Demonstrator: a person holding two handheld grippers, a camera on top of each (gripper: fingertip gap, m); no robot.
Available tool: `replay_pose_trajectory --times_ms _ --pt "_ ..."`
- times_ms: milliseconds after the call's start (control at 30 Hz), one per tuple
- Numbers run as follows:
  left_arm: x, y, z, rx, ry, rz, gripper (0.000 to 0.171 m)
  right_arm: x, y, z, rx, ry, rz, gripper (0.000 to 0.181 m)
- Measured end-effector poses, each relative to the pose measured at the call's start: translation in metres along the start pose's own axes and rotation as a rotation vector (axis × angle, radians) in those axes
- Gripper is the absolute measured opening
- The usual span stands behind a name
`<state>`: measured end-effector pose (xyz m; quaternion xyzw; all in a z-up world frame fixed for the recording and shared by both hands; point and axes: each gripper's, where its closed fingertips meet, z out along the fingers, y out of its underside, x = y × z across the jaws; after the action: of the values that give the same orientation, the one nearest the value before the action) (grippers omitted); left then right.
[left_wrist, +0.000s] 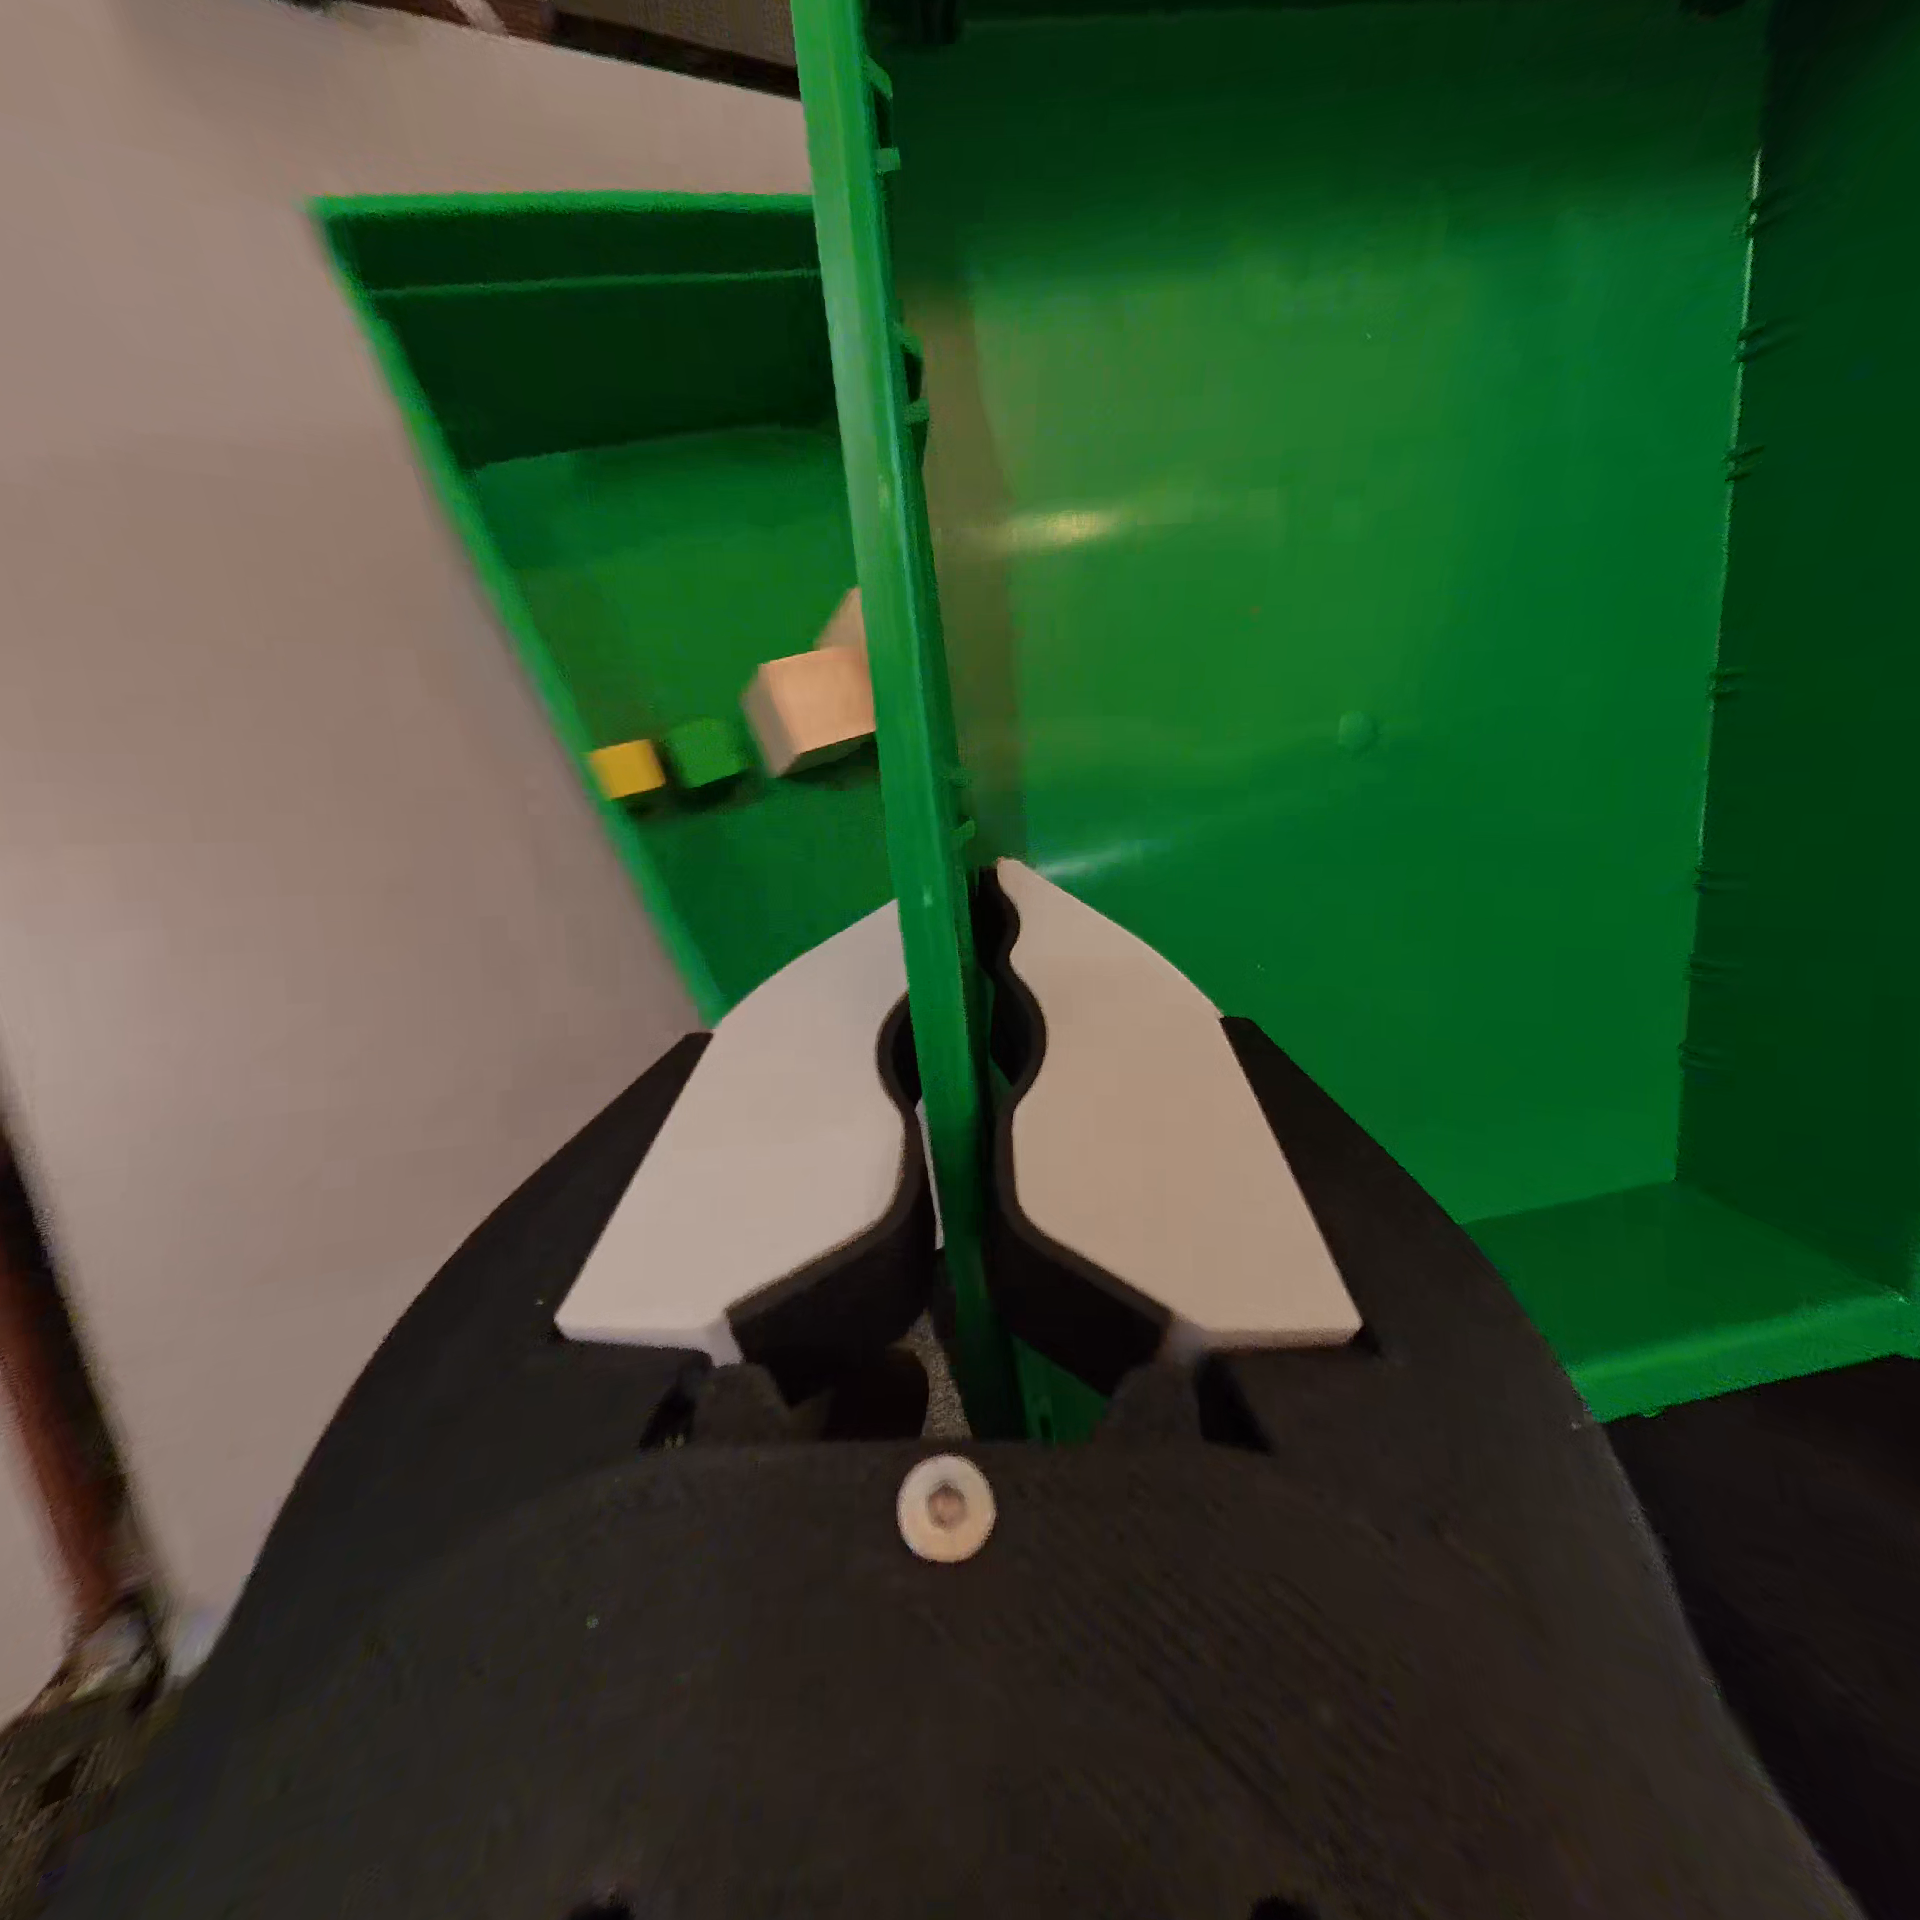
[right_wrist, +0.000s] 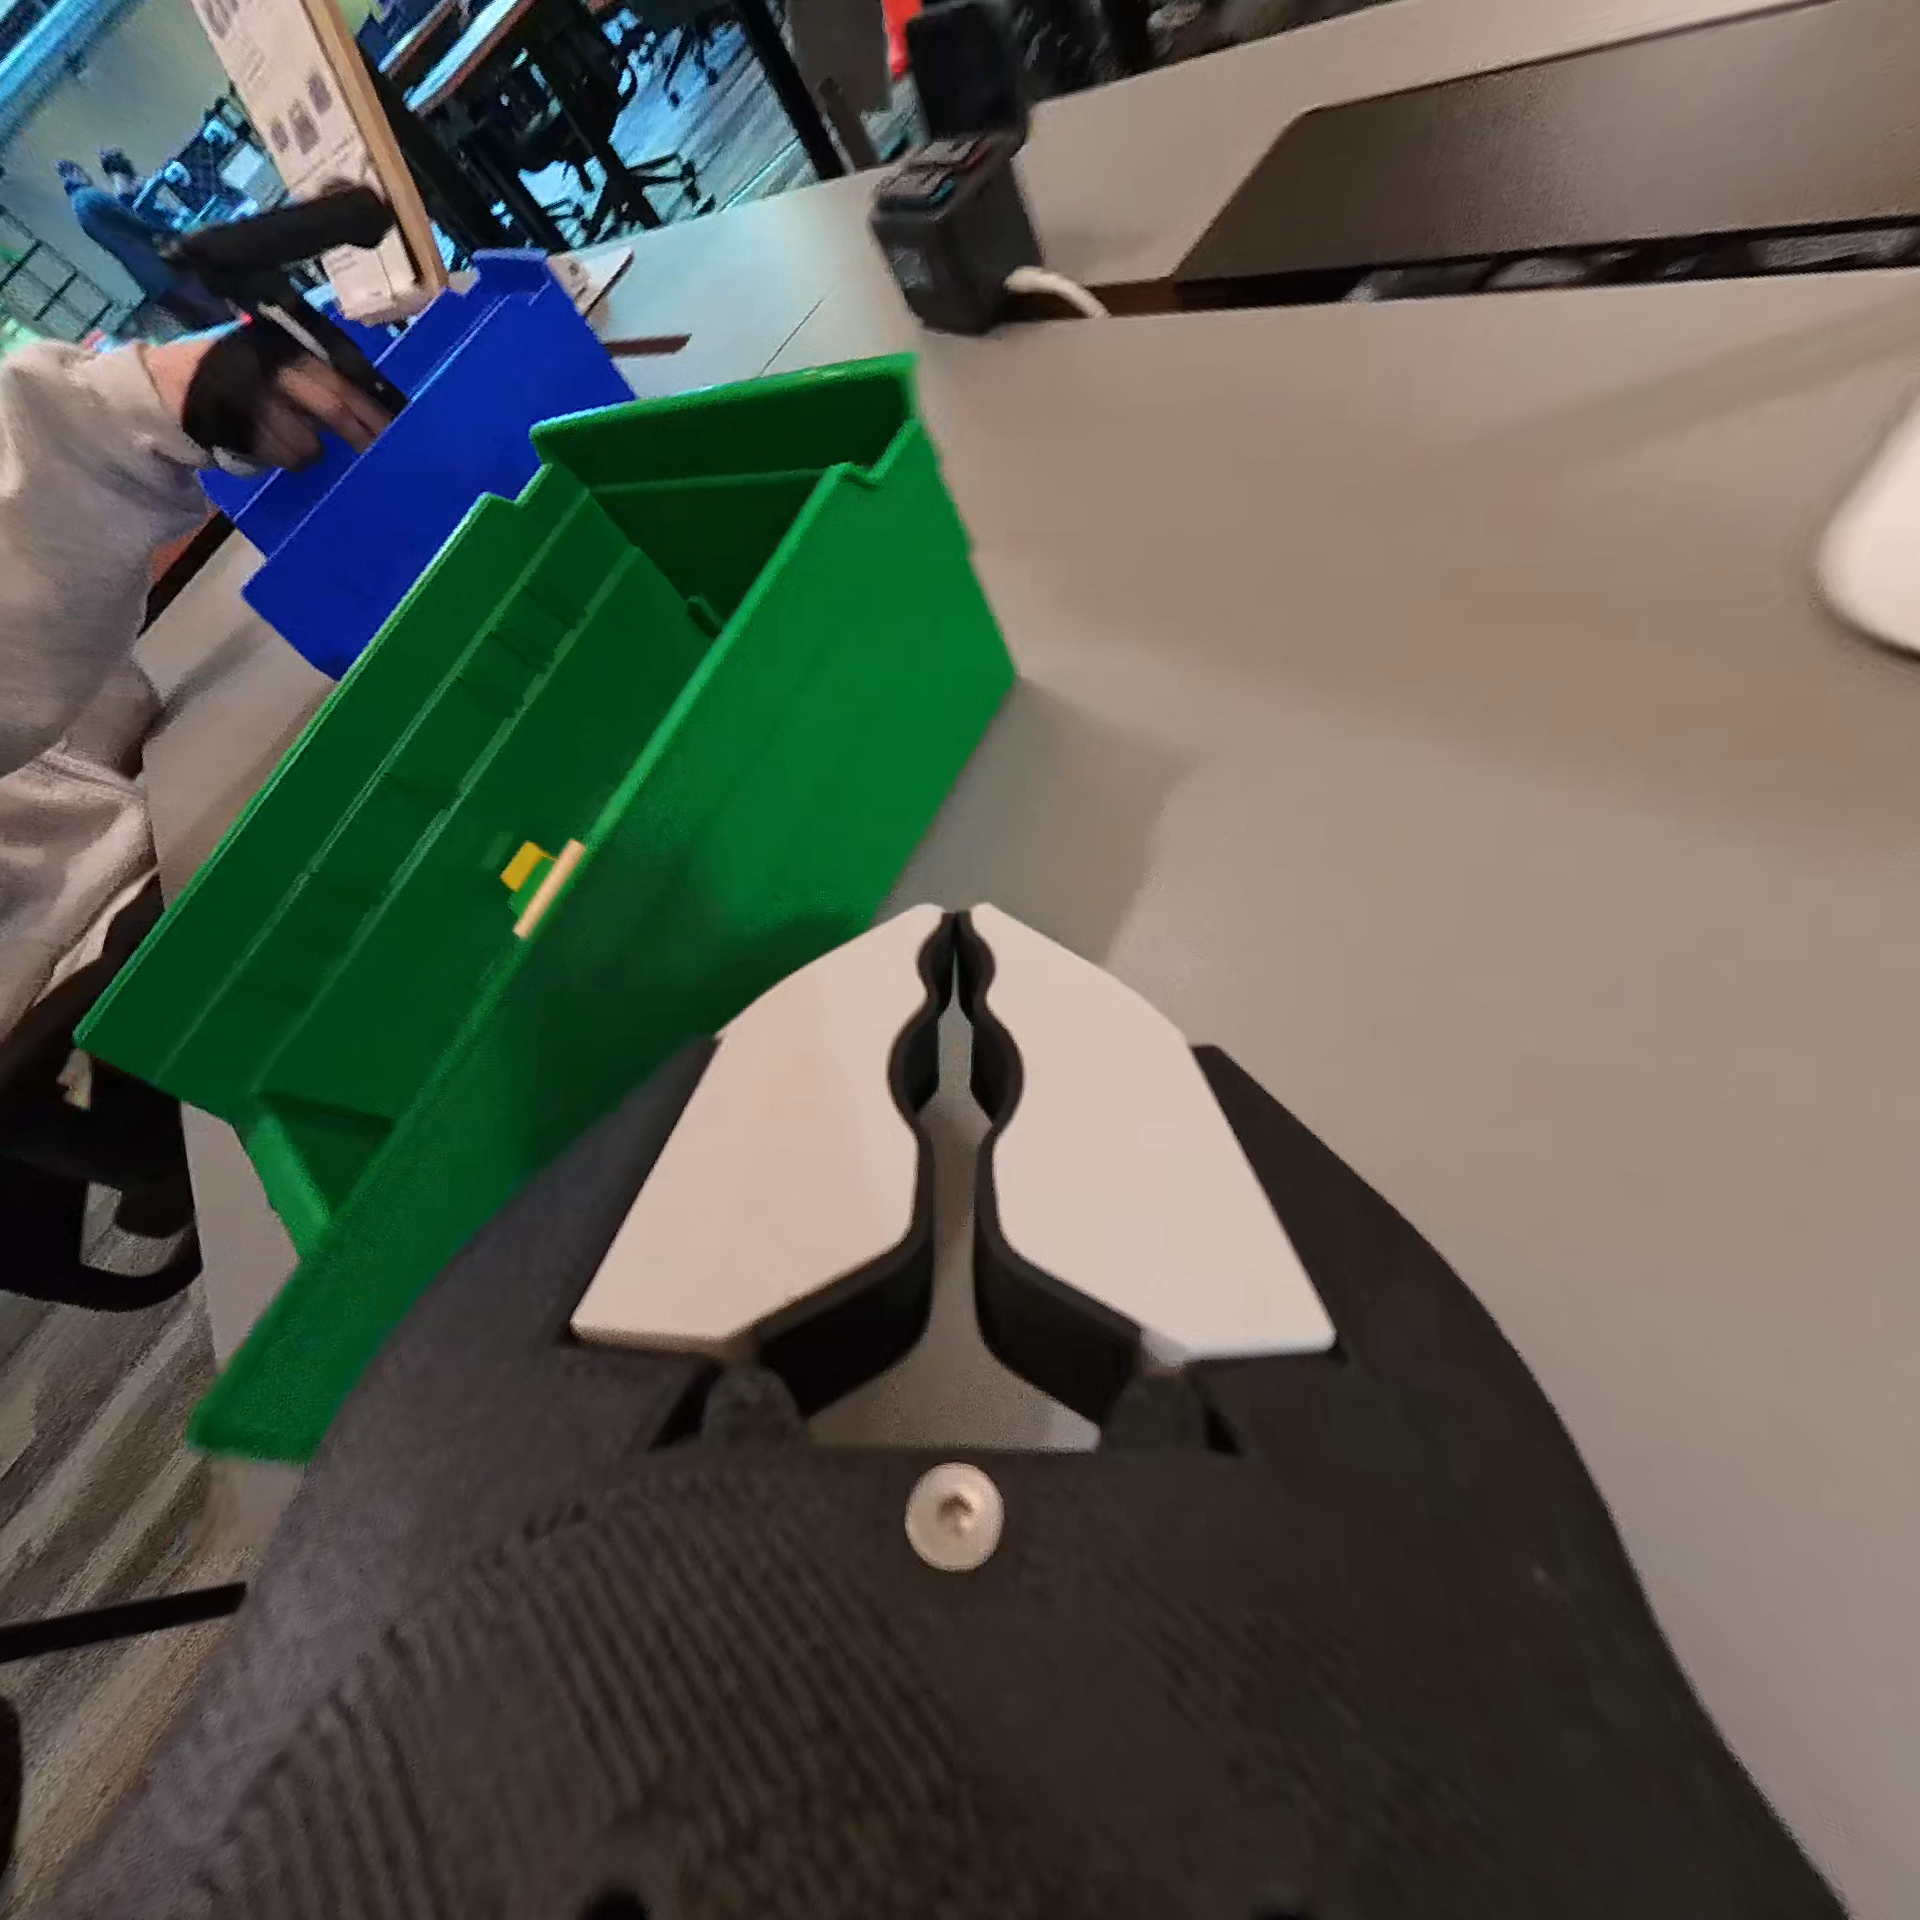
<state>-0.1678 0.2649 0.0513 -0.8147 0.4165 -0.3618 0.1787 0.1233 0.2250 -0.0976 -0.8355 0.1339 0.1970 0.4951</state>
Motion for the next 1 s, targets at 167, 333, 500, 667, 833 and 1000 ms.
replay_pose_trajectory --times_ms 167,333,500,667,833,1000 --pt "0.084 -0.019 0.07 -0.044 0.15 0.103 0.009 0.084 -0.003 -0.112 0.11 0.151 0.038 0.0" --pt "0.178 -0.03 0.159 -0.182 0.227 0.182 0.008 0.199 -0.008 -0.262 0.231 0.492 0.1 0.0" --pt "0.253 -0.016 0.26 -0.263 0.223 0.209 0.008 0.271 0.002 -0.398 0.396 0.699 0.221 0.0" --pt "0.313 0.014 0.37 -0.286 0.201 0.114 0.008 0.305 0.025 -0.492 0.433 0.829 0.301 0.0" --pt "0.348 0.025 0.453 -0.311 0.062 0.038 0.007 0.304 0.034 -0.548 0.526 0.797 0.357 0.0" --pt "0.391 0.036 0.505 -0.324 -0.006 0.016 0.008 0.307 0.038 -0.582 0.637 0.737 0.426 0.0"
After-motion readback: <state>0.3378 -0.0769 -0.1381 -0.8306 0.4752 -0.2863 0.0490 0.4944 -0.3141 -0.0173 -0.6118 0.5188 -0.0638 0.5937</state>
